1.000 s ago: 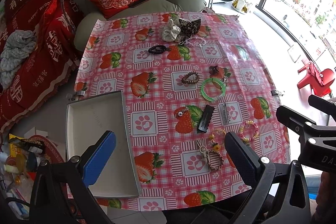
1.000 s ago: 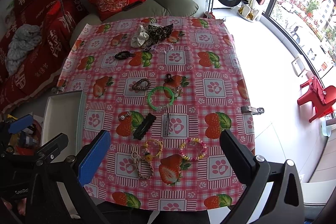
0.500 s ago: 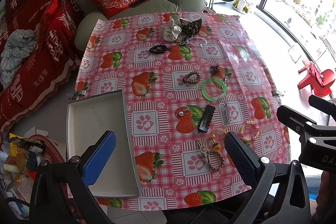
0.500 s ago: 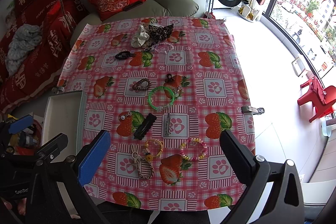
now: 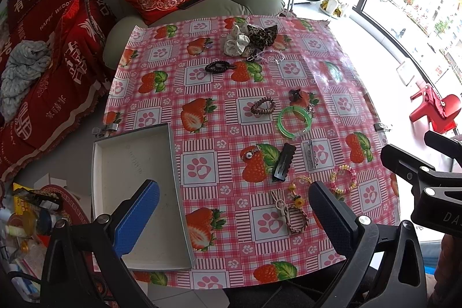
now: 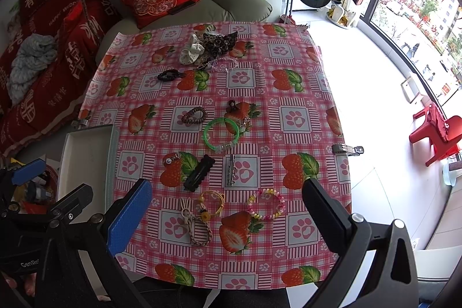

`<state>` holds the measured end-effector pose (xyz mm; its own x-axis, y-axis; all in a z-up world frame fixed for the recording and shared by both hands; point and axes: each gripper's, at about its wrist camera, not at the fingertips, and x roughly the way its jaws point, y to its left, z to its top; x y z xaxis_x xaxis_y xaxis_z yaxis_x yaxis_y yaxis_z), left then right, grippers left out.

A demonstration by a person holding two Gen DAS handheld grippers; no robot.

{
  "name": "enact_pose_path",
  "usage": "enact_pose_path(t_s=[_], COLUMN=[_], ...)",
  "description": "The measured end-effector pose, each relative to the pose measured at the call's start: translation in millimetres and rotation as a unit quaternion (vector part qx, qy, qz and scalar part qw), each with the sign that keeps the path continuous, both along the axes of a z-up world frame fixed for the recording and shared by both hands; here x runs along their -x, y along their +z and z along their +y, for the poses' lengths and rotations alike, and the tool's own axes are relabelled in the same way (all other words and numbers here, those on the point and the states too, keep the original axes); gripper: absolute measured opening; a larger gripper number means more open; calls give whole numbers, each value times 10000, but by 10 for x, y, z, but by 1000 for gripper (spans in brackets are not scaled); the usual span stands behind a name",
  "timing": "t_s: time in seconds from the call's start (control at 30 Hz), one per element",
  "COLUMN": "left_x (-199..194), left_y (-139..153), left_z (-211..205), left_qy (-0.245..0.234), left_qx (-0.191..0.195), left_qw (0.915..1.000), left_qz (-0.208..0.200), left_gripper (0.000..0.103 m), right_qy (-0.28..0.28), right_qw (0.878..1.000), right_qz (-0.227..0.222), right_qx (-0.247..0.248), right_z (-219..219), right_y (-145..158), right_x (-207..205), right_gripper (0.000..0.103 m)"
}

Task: Organize jewelry

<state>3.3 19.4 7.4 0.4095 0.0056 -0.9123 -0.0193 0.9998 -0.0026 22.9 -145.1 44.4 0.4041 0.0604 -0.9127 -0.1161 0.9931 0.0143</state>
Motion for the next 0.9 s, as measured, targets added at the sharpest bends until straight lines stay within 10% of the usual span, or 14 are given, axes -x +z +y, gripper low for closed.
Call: enact_pose_path(t_s=[0.9], left_x=[117], left_y=[-114], left_z=[28], left_qy=[7], left_qx=[28], left_qw=[9999], left_qz=[125], left_gripper=[103], right_qy=[-76], right_qw=[9997], right_qz=[206], right_qx=[-94], right_z=[-46], right_y=[-113], right_x=[54], right_gripper=[103])
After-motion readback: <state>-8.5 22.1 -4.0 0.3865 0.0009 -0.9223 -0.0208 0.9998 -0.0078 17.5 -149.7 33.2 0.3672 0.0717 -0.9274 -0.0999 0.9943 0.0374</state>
